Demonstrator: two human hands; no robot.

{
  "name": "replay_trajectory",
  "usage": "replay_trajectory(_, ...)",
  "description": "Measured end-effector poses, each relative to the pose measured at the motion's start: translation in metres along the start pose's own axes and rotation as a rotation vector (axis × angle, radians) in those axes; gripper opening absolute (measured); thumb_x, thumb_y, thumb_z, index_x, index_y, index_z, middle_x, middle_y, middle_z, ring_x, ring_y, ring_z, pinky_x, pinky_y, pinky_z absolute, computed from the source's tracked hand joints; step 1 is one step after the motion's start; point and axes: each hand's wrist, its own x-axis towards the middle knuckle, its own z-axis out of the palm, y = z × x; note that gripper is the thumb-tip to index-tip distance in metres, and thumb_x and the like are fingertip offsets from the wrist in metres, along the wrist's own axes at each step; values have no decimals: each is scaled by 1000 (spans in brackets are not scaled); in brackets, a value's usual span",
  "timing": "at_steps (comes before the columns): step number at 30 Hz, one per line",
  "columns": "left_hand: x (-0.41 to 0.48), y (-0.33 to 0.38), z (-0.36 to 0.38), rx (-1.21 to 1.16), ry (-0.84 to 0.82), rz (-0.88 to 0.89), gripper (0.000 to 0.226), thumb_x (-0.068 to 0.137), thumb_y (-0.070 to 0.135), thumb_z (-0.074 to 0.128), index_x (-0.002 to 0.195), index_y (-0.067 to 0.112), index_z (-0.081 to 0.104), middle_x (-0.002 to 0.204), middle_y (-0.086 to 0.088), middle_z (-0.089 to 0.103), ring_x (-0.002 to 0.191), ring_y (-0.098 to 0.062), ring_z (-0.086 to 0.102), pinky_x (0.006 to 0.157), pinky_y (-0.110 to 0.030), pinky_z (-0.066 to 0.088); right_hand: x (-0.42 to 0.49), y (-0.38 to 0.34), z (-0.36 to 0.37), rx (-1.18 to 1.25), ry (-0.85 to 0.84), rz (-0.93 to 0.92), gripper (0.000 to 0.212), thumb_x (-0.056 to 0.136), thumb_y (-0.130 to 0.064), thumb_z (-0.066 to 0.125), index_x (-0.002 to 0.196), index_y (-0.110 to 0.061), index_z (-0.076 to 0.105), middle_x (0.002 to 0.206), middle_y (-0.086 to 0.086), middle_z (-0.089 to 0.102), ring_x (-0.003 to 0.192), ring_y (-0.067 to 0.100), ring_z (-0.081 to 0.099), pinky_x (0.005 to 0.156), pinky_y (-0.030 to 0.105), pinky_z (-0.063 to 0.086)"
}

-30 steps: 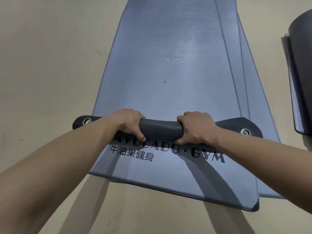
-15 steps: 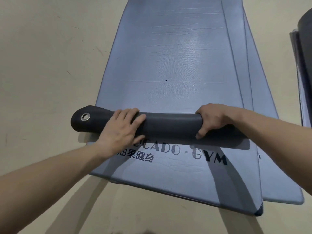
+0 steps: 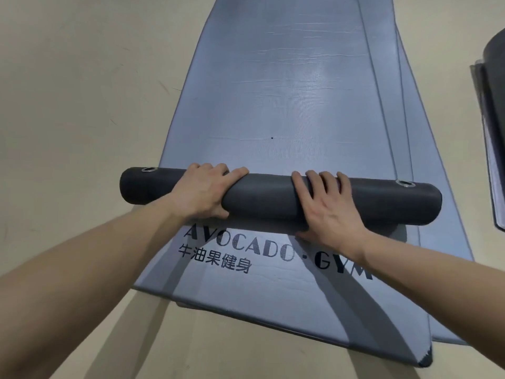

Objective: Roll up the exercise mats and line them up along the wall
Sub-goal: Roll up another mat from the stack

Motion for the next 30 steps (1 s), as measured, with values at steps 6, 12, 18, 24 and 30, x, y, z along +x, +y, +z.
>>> replay_trajectory(6,7,1,1,72,2,-151,118,67,74,75,159,31,13,154,-10,38,137,-36,43,115,-61,29,57,25,-24,83,-245,-9,112,58,-63,80,151,-29,27,134,7,52,113,34,56,99,48,44)
replay_trajectory(12,14,0,-9,22,-13,-152,98,63,62,80,144,30,34,132,-1,57,114,-30,58,102,-52,42,84,39,-39,315,-478,5,99,62,-53,87,147,-35,40,126,-1,59,109,26,60,92,40,51)
replay_trajectory(18,18,3,-22,-21,-220,-11,96,59,67,79,141,36,42,114,6,64,99,-22,63,75,-36,48,62,40,-46,375,-634,4,104,62,-58,88,150,-32,39,132,-3,59,115,24,57,99,41,49)
replay_trajectory(24,38,-5,-29,-203,-392,-24,111,58,69,87,151,37,35,132,3,63,113,-23,59,94,-41,50,12,13,-6,76,-160,23,115,58,-66,81,152,-25,28,140,6,51,120,32,55,102,49,42)
replay_trajectory(30,4,12,10,23,25,-103,119,61,75,75,155,28,19,148,-4,46,129,-30,50,111,-52,37,69,40,-34,272,-437,-24,107,52,-68,80,143,-38,33,121,-5,57,103,25,62,86,42,53)
